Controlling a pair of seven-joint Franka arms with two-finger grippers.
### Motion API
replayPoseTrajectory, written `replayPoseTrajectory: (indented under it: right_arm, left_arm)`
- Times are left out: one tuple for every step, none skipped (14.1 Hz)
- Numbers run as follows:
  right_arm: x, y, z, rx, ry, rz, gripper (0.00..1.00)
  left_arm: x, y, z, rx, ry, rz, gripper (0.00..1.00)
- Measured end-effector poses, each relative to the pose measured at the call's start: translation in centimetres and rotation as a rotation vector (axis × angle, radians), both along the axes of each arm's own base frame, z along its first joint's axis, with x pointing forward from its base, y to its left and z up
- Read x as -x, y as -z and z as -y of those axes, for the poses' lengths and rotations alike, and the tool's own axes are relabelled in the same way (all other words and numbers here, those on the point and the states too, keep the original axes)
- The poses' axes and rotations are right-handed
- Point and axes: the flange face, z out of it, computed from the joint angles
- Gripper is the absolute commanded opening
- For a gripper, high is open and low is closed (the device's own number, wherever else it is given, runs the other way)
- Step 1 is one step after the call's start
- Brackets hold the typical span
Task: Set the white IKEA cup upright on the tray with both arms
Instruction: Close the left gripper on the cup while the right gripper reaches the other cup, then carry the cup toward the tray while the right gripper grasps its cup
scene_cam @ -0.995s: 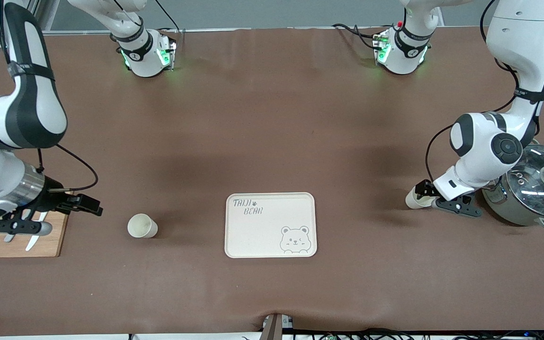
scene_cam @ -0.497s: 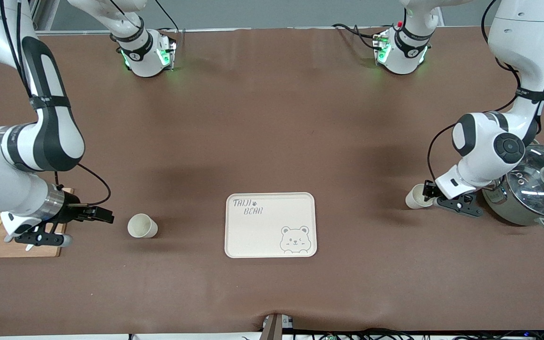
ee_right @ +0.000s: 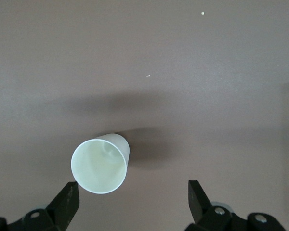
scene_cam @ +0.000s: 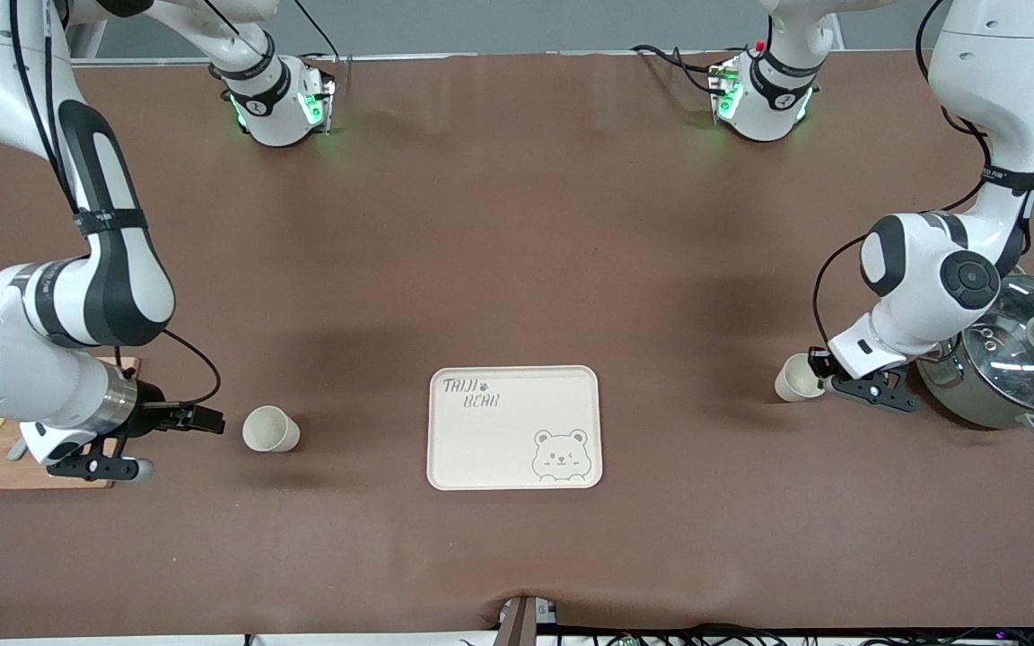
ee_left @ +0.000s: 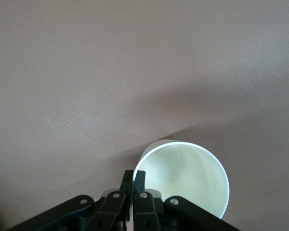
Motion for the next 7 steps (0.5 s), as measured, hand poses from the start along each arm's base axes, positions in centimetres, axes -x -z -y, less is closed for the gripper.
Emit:
replayPoseTrajectory:
  right_arm:
    - [-0.1, 0.4, 0.0, -0.001, 0.001, -0.004, 1.00]
    - [-0.1, 0.8, 0.0, -0.001, 0.002, -0.009, 1.00]
    - [-0.2, 1.2, 0.0, -0.002, 0.002, -0.013, 1.00]
    - [-0.3, 1.6, 0.0, -0.001, 0.002, -0.012, 1.00]
    - [-0.3, 2.0, 0.0, 0.000, 0.001, -0.010, 1.00]
    - [-0.4, 2.4, -0.1, 0.001, 0.000, -0.009, 1.00]
    - [-0.5, 2.9, -0.2, 0.001, -0.001, -0.008, 1.00]
  left_arm:
    - [-0.4, -0.1, 0.3, 0.006, -0.035, 0.007, 0.00]
    - [-0.9, -0.3, 1.0, 0.016, -0.077, 0.018, 0.00]
    - [-1.6, -0.6, 2.6, 0.030, -0.118, 0.030, 0.00]
    - [-2.3, -1.0, 4.8, 0.048, -0.160, 0.043, 0.00]
    - [-2.9, -1.4, 7.7, 0.068, -0.200, 0.054, 0.00]
    - [-3.4, -1.7, 10.5, 0.087, -0.235, 0.063, 0.00]
    - [-3.6, -2.0, 13.1, 0.105, -0.267, 0.069, 0.00]
